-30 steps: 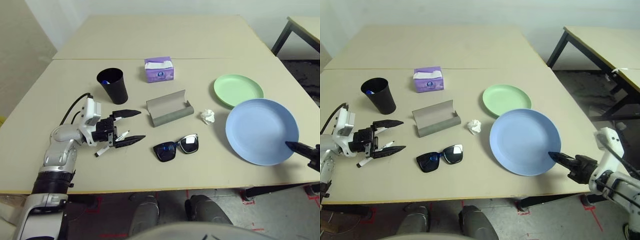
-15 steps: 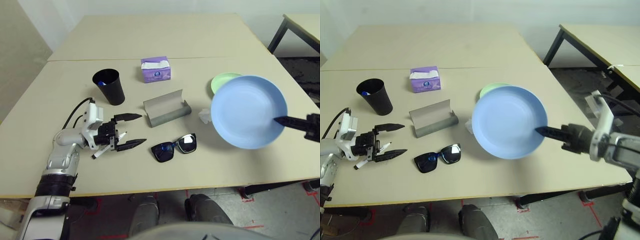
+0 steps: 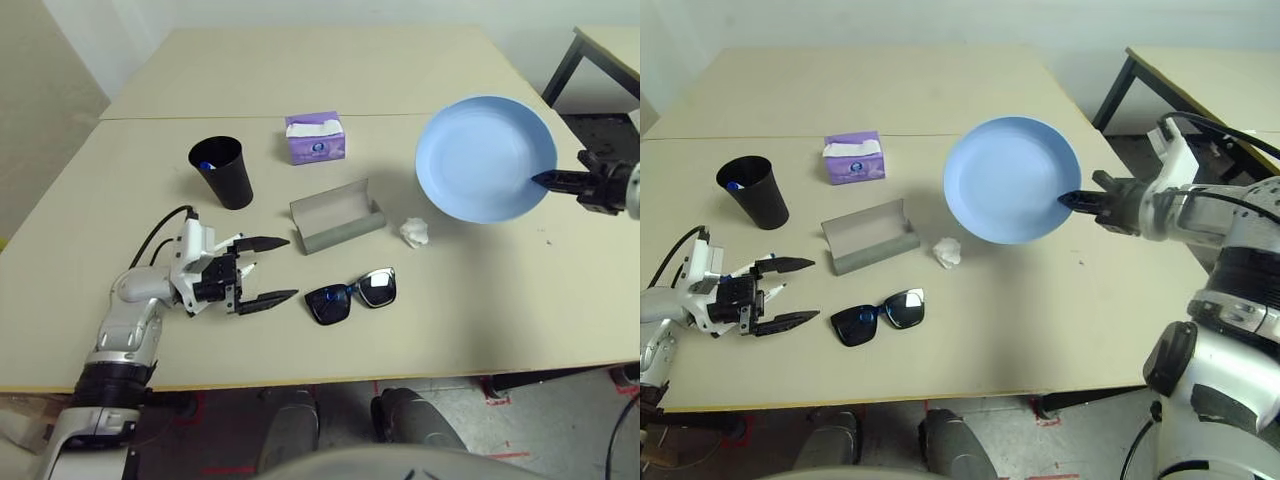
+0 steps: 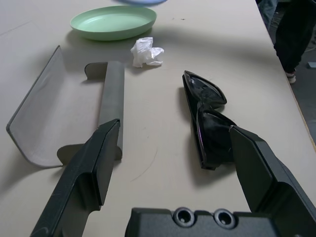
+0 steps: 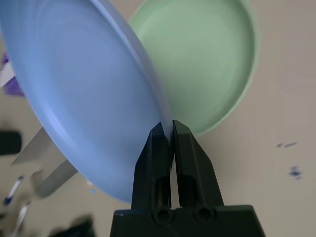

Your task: Organize and tidy the items on the table.

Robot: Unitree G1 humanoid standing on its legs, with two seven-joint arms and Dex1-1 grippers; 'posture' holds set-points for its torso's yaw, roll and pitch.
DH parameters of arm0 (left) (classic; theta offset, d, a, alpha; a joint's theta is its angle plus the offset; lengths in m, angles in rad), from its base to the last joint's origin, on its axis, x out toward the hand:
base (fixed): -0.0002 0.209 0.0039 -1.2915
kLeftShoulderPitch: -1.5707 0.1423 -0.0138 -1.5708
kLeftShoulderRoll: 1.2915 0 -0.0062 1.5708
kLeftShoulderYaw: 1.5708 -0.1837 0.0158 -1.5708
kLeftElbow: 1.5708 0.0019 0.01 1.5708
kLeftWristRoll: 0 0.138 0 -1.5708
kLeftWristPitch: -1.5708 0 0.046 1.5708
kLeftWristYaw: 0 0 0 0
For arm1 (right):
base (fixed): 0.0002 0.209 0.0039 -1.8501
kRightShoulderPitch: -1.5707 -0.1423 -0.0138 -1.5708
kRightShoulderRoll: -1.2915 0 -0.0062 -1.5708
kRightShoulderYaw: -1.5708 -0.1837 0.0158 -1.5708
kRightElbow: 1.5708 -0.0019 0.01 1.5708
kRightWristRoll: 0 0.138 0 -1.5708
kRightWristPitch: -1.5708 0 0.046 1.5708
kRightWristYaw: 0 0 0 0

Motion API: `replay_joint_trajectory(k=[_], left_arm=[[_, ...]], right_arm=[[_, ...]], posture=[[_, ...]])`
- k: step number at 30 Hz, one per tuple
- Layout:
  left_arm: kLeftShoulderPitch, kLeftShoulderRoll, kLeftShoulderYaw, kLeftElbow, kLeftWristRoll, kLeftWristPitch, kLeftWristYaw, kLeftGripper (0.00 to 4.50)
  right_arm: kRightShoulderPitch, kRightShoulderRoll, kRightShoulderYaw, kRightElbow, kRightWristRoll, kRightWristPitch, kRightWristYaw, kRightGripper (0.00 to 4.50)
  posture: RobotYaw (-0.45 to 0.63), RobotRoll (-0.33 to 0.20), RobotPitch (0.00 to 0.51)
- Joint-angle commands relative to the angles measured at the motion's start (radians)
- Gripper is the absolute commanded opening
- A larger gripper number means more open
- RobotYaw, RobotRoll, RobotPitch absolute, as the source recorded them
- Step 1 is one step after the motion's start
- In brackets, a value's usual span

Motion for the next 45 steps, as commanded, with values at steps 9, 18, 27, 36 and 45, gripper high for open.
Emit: replay_joint_trajectory(k=[9,18,27,36,45], left_arm=[[0.041,0.002,-0.013,-0.030,0.016,-0.013,0.008,4.50],[0.044,-0.010,-0.013,-0.012,0.015,-0.029,0.009,4.50],[0.058,-0.004,-0.002,-0.016,0.006,-0.037,0.004,4.50],[0.092,0.000,-0.008,-0.035,0.009,-0.045,0.002,4.50],[0.076,0.007,-0.007,-0.040,0.009,-0.034,0.010,4.50]], right_arm=[[-0.114,0.023,0.032,0.268,-0.133,-0.261,-0.001,0.00],[-0.110,0.055,0.028,0.296,-0.157,-0.314,-0.015,0.00],[-0.091,0.061,0.063,0.307,-0.211,-0.335,0.002,0.00],[-0.091,0.071,0.065,0.310,-0.219,-0.318,0.009,0.00],[-0.098,0.069,0.076,0.321,-0.230,-0.318,0.017,2.50]], posture=[[-0.07,0.000,0.119],[-0.07,0.000,0.123],[-0.06,0.000,0.136],[-0.06,0.000,0.147],[-0.05,0.000,0.144]])
